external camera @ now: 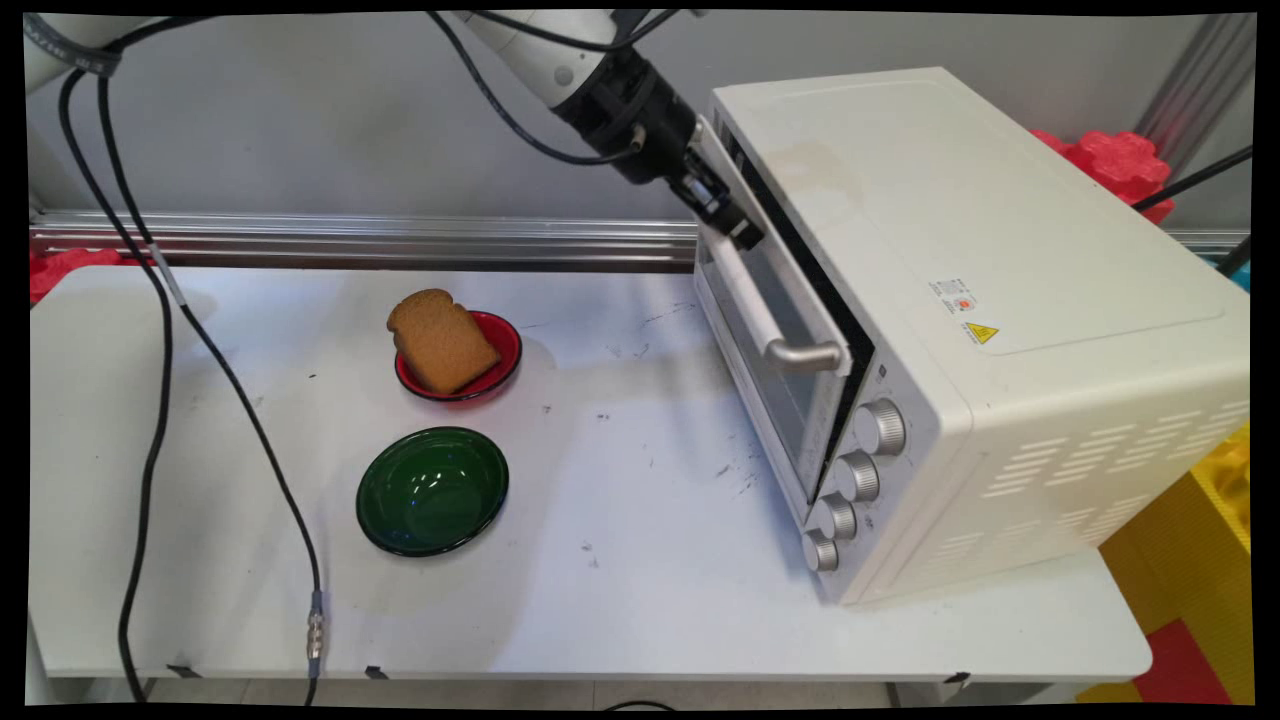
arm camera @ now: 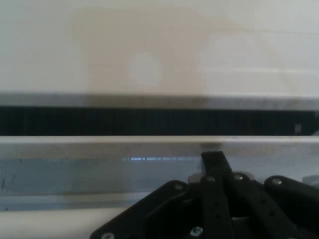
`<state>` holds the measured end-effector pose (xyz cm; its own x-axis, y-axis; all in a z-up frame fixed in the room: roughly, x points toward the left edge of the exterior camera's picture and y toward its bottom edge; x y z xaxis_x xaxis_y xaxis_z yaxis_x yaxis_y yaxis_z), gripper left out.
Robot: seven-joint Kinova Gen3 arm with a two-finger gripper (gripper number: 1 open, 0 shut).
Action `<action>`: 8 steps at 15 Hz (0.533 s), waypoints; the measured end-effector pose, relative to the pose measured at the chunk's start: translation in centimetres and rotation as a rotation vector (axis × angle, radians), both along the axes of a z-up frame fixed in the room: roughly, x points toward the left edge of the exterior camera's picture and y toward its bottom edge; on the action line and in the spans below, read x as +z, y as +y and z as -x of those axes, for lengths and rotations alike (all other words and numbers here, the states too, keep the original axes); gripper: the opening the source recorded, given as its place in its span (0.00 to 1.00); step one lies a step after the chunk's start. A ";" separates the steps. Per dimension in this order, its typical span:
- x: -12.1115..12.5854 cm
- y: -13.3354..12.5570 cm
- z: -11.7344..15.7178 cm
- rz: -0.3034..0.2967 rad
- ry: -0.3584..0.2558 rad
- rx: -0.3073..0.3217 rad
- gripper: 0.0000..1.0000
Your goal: Open the oven
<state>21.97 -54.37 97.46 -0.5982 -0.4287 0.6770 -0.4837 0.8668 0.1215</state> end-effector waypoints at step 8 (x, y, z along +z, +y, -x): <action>-1.4 1.8 -3.6 -0.025 -0.077 -0.006 0.00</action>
<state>25.60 -52.56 96.08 -0.6510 -0.4410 0.6179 -0.4871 0.8669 0.1055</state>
